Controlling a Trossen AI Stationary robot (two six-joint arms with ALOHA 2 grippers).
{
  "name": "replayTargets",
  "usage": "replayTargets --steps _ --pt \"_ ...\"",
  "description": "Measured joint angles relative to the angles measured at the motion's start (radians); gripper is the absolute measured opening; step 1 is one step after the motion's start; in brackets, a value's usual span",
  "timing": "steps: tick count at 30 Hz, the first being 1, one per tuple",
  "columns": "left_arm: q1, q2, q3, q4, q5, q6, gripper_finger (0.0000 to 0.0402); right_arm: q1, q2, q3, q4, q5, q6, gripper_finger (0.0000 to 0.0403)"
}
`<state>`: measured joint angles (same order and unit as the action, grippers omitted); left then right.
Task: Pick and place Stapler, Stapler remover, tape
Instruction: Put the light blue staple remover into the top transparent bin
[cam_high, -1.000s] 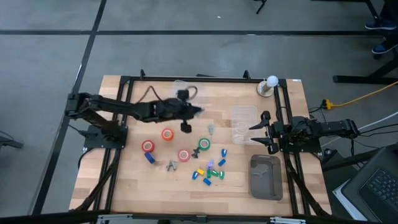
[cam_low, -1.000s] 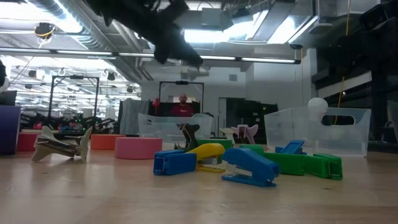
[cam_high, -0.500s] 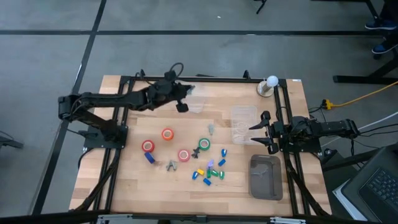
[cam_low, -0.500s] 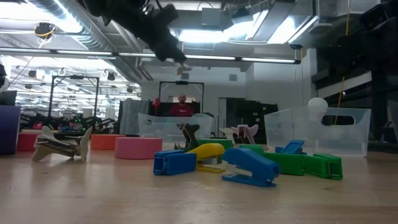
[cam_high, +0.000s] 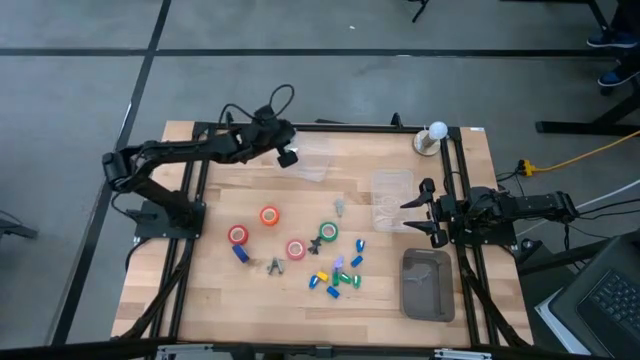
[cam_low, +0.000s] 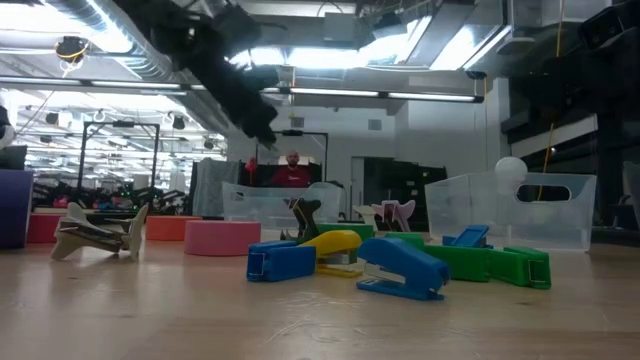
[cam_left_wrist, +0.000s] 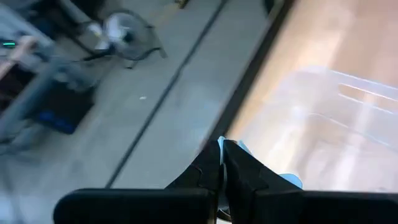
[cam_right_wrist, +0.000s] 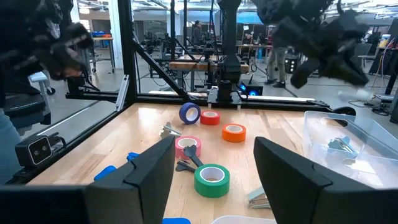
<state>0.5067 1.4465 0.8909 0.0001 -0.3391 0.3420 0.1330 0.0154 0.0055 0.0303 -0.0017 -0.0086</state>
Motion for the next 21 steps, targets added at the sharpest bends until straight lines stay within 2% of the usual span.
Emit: replayTargets --steps 13,21 --pt "-0.014 0.179 0.000 0.015 0.072 0.019 0.0009 0.000 0.000 0.000 0.000 0.000 0.000 0.0225" --pt "-0.014 0.215 0.000 0.083 0.072 0.019 0.0038 0.000 0.000 0.000 0.000 0.000 0.000 0.0225"
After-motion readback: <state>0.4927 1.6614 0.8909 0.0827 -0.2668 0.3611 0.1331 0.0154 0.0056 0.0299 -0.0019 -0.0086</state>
